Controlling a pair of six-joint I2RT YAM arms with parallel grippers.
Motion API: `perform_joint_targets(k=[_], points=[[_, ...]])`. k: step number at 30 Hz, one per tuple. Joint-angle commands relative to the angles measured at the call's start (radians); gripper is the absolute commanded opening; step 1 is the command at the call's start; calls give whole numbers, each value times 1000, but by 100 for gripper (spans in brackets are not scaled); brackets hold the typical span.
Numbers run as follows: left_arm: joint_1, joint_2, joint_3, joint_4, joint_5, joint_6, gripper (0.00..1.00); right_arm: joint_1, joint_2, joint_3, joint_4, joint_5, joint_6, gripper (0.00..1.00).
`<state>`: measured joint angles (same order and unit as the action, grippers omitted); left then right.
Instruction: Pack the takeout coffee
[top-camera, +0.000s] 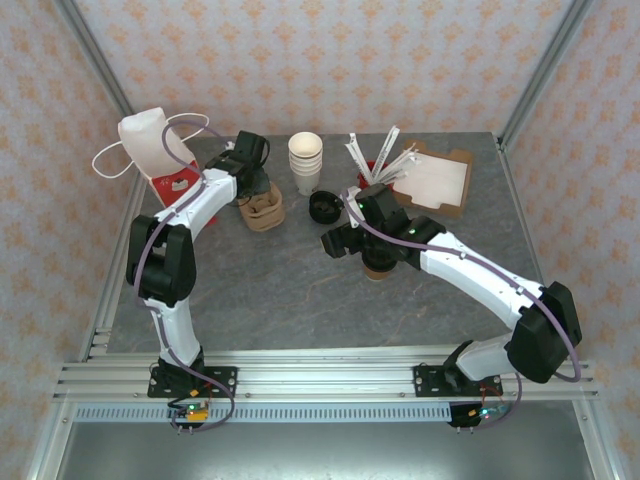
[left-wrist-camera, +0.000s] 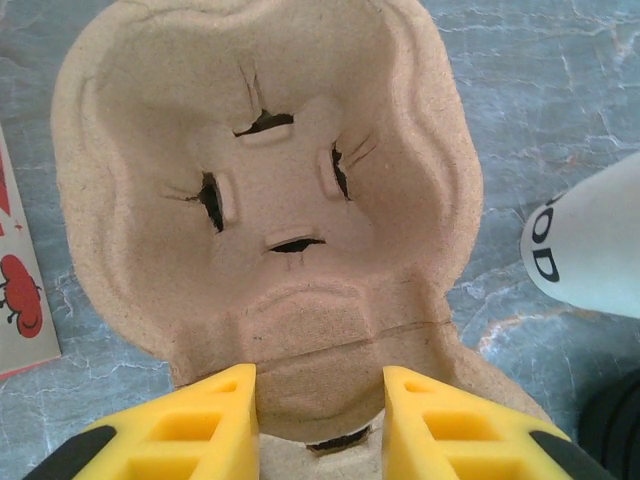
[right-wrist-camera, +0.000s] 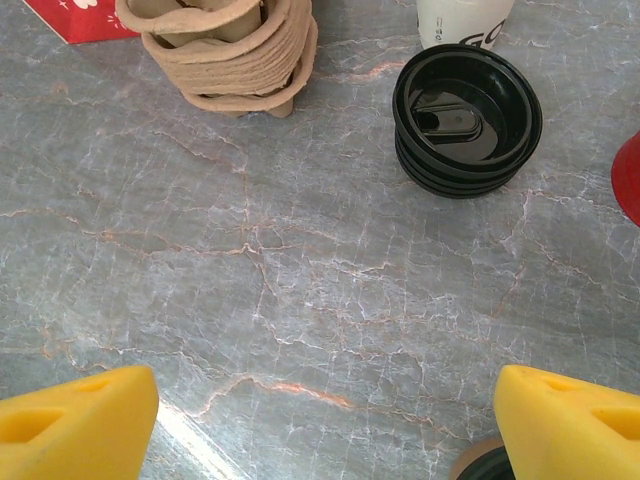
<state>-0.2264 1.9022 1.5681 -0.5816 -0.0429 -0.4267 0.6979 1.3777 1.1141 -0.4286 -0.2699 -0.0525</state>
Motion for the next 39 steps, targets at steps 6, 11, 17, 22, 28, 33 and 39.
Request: perform_joint_targets(k=[6, 11, 17, 22, 28, 33, 39], points=[[1, -103, 17, -64, -19, 60, 31, 6, 3, 5, 2, 13, 20, 88], [-26, -192, 11, -85, -51, 68, 31, 5, -10, 33, -18, 75, 45, 88], [-169, -388, -137, -92, -85, 0, 32, -41, -63, 69, -71, 197, 102, 89], [-409, -527, -320, -99, -204, -150, 32, -128, -129, 49, -85, 282, 144, 89], [-669, -515, -475, -37, -275, -364, 33, -206, -181, 50, -161, 394, 149, 89], [-803, -365, -454, 29, -276, -439, 34, -251, -247, 24, -189, 388, 158, 90], [-852, -204, -391, 29, -286, -438, 35, -253, -294, -8, -210, 378, 163, 90]])
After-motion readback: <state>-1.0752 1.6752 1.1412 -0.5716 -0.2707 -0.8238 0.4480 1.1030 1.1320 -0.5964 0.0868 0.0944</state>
